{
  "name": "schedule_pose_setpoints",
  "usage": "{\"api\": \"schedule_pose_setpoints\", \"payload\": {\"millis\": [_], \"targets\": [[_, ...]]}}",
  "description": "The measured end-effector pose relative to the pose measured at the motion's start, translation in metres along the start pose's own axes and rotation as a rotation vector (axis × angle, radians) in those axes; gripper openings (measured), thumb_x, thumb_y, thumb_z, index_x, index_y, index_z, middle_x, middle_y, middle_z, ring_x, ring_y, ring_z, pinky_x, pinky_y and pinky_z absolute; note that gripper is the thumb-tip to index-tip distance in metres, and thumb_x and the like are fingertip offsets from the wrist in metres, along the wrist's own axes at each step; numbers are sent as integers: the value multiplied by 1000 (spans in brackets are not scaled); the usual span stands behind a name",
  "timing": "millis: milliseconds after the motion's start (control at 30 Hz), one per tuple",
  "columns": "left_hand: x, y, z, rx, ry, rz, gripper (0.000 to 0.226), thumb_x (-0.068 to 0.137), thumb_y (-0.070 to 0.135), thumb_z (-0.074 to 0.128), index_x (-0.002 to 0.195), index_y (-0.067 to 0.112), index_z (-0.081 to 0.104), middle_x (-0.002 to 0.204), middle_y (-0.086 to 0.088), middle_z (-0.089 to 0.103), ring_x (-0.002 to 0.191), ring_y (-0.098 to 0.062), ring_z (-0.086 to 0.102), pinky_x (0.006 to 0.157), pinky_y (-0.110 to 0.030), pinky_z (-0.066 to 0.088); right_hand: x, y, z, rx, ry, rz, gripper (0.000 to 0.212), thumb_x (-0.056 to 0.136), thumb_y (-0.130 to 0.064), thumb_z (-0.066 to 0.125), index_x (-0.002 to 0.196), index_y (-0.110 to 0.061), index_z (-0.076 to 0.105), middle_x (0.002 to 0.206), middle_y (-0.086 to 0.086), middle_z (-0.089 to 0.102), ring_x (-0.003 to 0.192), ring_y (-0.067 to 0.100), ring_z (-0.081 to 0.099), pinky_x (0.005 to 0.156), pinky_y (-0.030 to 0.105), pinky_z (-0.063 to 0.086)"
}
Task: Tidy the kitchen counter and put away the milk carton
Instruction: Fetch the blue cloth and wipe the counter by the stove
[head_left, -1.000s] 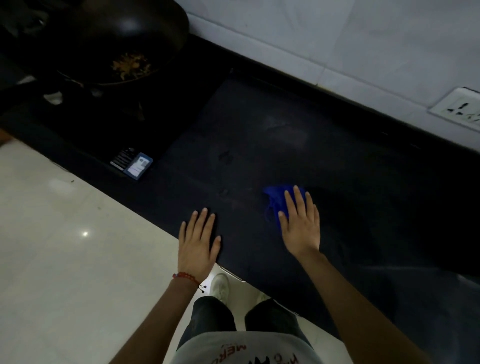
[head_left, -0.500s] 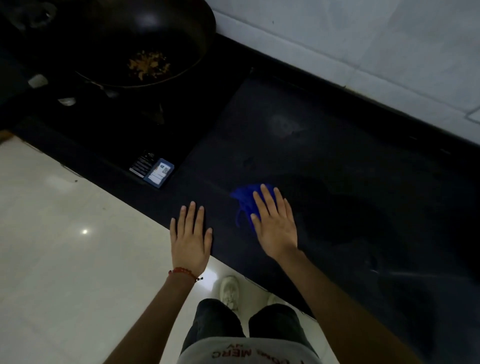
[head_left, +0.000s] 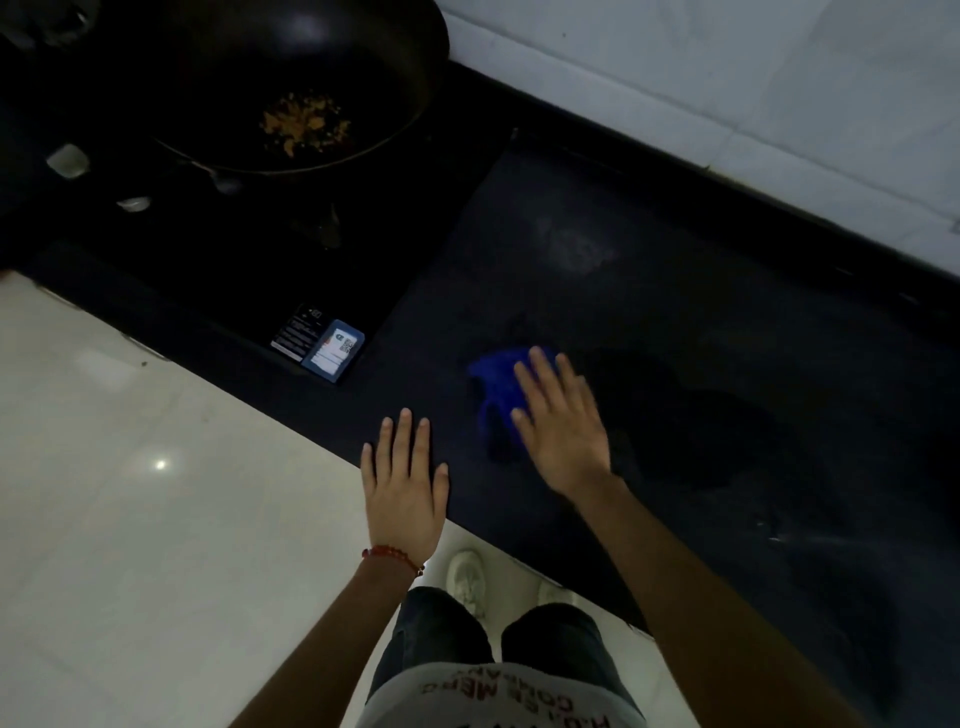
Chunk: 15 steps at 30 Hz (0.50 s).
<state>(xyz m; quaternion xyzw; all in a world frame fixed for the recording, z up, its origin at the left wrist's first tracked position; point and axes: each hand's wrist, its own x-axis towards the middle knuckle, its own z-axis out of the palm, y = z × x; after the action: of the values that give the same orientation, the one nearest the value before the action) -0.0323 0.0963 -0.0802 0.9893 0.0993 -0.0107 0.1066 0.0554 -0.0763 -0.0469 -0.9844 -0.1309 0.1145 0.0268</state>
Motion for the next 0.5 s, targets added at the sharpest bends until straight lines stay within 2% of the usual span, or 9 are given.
{"api": "schedule_pose_setpoints", "payload": {"millis": [100, 133, 167, 233, 267, 333, 367, 433, 500], "targets": [[0, 1, -1, 3, -9, -6, 51, 89, 35, 30, 133, 12, 41, 141, -13, 47, 133, -24, 25, 109, -41, 16, 21, 8, -8, 107, -30, 177, 55, 98, -39, 20, 147, -21, 6, 159, 2, -1, 146, 29, 0, 118, 42, 9], [0, 1, -1, 5, -16, -3, 51, 89, 35, 30, 133, 12, 41, 141, -13, 47, 133, -24, 25, 109, -41, 16, 17, 2, -6, 115, 4, 204, 54, 98, -38, 21, 147, -21, 7, 159, 2, 0, 146, 30, 1, 118, 43, 10], [0, 1, -1, 3, -15, -4, 51, 89, 35, 30, 133, 12, 41, 141, -13, 47, 133, -25, 26, 109, -42, 16, 7, -5, -3, 69, 42, 181, 54, 97, -38, 23, 146, -20, 15, 158, 4, 9, 145, 31, 10, 116, 43, 16], [0, 1, -1, -4, -9, -1, 52, 88, 35, 30, 133, 11, 42, 141, -14, 47, 133, -25, 26, 109, -42, 16, -20, -12, 5, 27, 2, 46, 54, 91, -39, 26, 142, -19, 31, 151, 5, 32, 138, 31, 33, 108, 45, 33], [-1, 1, -1, -7, -6, 2, 52, 88, 35, 30, 133, 11, 42, 142, -14, 46, 133, -25, 26, 109, -42, 15, -31, -5, 8, -9, -28, -28, 54, 90, -39, 27, 140, -20, 34, 148, 3, 38, 135, 30, 38, 105, 45, 37], [-2, 3, -2, -23, 2, -7, 53, 88, 36, 30, 134, 10, 40, 143, -15, 44, 135, -26, 27, 111, -44, 16, -41, 26, 6, -42, -73, -63, 54, 88, -39, 29, 139, -22, 35, 146, 1, 42, 132, 28, 43, 102, 45, 43], [-4, 5, -2, -39, -1, -11, 54, 89, 37, 29, 135, 11, 39, 144, -15, 42, 136, -27, 27, 112, -46, 18, -40, 44, 3, -45, -30, -27, 54, 88, -39, 30, 139, -22, 35, 146, 1, 42, 132, 29, 43, 102, 45, 43], [-9, 11, -5, -59, -16, 4, 56, 90, 41, 25, 136, 11, 37, 146, -15, 39, 137, -27, 24, 113, -48, 18, -38, 79, -2, -14, 28, 125, 53, 93, -37, 30, 143, -21, 28, 154, 2, 26, 140, 30, 30, 110, 46, 33], [-18, 22, -8, -58, -31, 60, 59, 94, 46, 15, 135, 10, 36, 145, -16, 41, 136, -25, 21, 113, -43, 13, -40, 95, -4, 96, -6, 324, 54, 97, -37, 26, 147, -21, 13, 157, -1, 0, 146, 28, 5, 118, 45, 13]]}}
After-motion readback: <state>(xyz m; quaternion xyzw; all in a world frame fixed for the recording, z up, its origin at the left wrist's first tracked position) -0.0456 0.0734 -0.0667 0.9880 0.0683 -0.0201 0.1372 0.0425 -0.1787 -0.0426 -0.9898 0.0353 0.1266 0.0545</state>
